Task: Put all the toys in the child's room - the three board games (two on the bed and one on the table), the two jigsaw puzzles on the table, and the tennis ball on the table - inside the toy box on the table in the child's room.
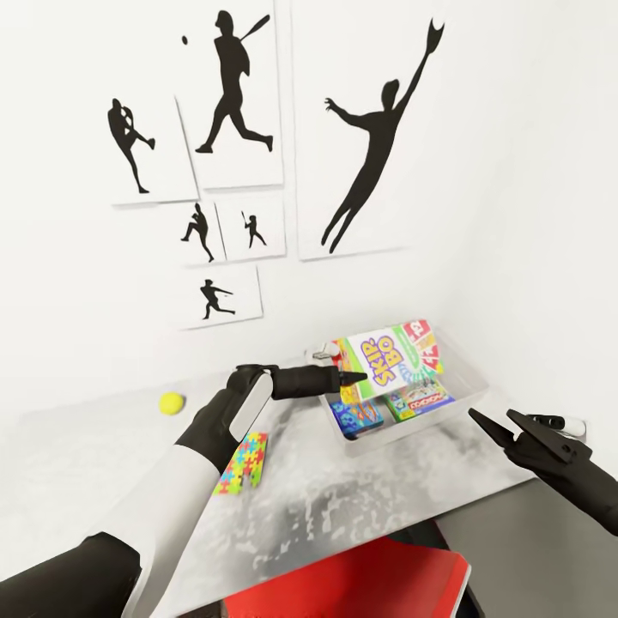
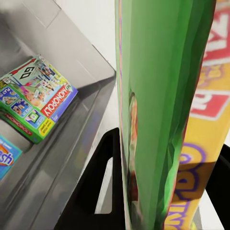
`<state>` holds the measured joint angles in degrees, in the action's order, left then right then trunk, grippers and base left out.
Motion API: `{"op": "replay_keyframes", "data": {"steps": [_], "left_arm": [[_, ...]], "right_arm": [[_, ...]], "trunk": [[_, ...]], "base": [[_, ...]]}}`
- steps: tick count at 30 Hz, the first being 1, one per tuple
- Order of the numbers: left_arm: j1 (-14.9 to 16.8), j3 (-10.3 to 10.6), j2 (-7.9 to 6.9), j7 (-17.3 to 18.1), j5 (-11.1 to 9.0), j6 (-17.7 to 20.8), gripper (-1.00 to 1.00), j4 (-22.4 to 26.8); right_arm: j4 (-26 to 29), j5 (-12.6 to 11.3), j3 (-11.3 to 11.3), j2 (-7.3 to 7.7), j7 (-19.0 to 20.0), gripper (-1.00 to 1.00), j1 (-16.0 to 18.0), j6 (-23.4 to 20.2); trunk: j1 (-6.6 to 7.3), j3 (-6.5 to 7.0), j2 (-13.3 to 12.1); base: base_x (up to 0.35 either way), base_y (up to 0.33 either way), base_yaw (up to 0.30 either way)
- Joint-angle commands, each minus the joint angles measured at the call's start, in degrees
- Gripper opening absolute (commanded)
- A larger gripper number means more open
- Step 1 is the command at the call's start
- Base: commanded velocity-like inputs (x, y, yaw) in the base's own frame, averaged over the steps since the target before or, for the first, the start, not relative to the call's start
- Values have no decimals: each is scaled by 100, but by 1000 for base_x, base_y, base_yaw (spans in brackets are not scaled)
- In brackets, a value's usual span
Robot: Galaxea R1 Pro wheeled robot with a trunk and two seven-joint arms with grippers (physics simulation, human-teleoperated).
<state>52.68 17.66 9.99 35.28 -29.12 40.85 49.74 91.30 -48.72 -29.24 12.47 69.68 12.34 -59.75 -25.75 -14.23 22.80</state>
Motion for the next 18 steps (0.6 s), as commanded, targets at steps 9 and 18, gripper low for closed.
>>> {"op": "replay_keyframes", "data": {"steps": [9,18], "left_arm": [[5,9,0,13,12,-91,-100,-17],[5,10,0,13,30,-103,-100,-17]], "right_arm": [[-5,3,-3,1,19,100,5,-25],[-1,3,-3,1,19,100,5,-25]], "trunk": [[-3,-76,12],[-3,-142,12]], "base": [[0,0,0],[0,0,0]]}}
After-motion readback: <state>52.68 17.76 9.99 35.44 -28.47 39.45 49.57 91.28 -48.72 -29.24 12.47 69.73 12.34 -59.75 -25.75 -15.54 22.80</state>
